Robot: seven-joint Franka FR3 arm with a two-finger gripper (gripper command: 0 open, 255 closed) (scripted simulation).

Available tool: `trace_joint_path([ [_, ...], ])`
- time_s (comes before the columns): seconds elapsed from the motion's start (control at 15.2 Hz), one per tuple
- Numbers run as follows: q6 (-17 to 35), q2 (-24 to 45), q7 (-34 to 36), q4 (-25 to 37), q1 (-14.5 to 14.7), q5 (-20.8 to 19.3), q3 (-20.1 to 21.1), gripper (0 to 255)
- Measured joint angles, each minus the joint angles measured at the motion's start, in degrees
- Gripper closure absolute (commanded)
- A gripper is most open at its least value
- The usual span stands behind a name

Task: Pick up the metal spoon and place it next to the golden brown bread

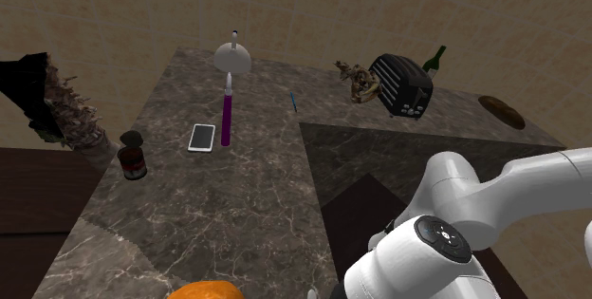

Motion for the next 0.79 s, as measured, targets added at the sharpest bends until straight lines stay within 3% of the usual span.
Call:
trace_joint_path([
  [0.07, 0.00, 0.00, 0.00, 0.00, 0.00, 0.00, 0.00, 0],
  [0.46, 0.00, 0.00, 0.00, 0.00, 0.00, 0.00, 0.00, 0],
  [0.73, -8.95, -8.82, 4.54, -1.52, 6.32, -6.88, -9.29, 0],
  [0.79, -10.09, -9.74, 5.01, -1.45, 6.71, -7.79, -10.25, 0],
])
